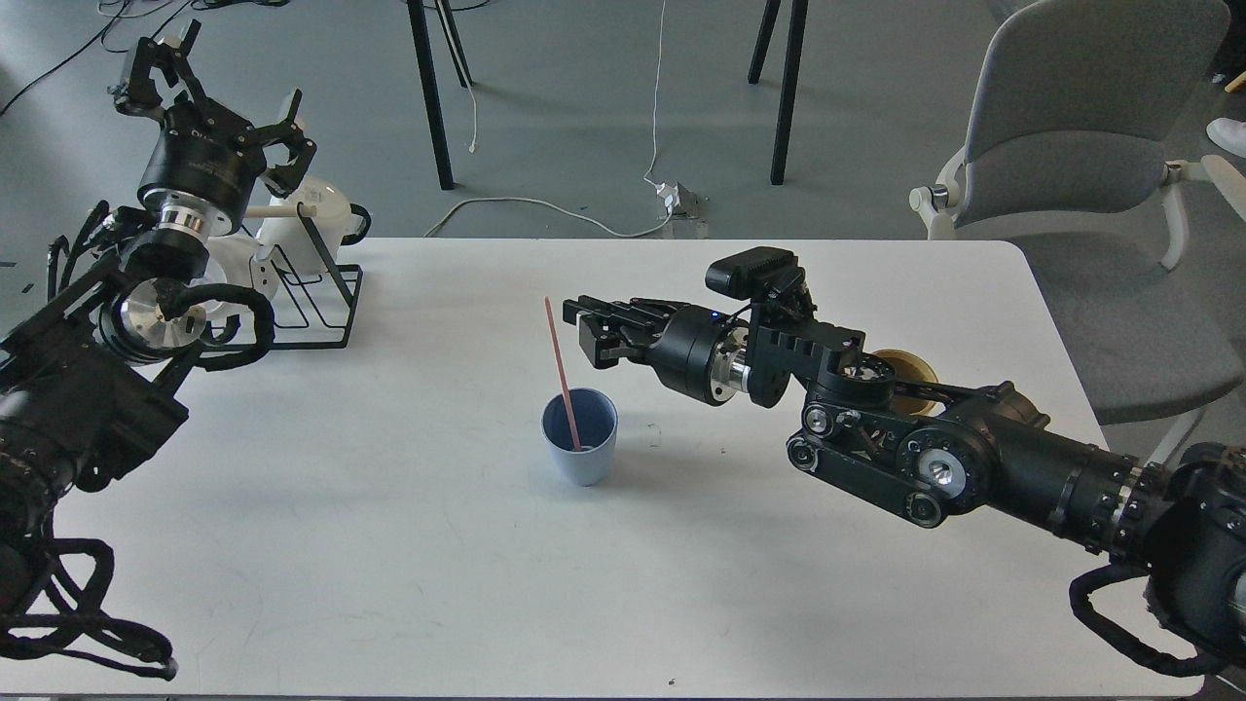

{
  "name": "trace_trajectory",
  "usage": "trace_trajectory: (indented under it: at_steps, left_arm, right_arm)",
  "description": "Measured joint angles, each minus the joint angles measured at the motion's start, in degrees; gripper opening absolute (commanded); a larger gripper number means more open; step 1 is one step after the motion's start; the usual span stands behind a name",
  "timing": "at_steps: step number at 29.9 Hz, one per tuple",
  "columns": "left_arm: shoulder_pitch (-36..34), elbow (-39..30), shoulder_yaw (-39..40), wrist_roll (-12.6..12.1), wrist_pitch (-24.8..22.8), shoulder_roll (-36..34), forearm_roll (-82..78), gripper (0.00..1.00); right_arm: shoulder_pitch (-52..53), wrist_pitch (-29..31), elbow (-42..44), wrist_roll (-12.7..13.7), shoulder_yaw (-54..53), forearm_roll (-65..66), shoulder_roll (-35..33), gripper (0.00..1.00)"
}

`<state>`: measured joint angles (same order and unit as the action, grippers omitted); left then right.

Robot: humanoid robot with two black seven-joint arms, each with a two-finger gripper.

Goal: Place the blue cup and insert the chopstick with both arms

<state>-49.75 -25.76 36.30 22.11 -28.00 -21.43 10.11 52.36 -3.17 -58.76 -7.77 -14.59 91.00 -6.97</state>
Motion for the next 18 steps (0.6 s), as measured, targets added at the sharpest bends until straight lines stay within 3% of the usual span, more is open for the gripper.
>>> trace_trajectory:
  at_steps: [3, 4, 7, 11, 18]
  left_arm:
    - [0.00, 0.01, 0.00, -0.02, 0.00, -0.05, 0.00, 1.00]
    - [0.00, 0.01, 0.00, -0.03, 0.00, -0.07, 0.00, 1.00]
    - [0.00, 0.01, 0.00, -0.06, 0.00, -0.10, 0.00, 1.00]
    - [0.00, 0.02, -0.01, -0.16, 0.00, -0.17, 0.00, 1.00]
    - [0.00, -0.07, -0.01, -0.37, 0.00, 0.04, 0.00, 1.00]
  right_arm:
    - [0.12, -0.22, -0.82, -0.07, -0.38, -0.35, -0.02, 0.87]
    - [0.36, -0.63, -1.31, -0.10, -1.06, -0.55, -0.16, 0.95]
    - [0.67, -2.02, -2.37, -0.43, -6.33, -0.92, -1.35, 0.96]
    - [-0.11, -2.15, -3.14, -2.75, -16.06, -2.82, -3.08, 0.97]
    - [-0.80, -1.87, -3.52, -4.95, -23.82, -25.43, -7.67, 1.00]
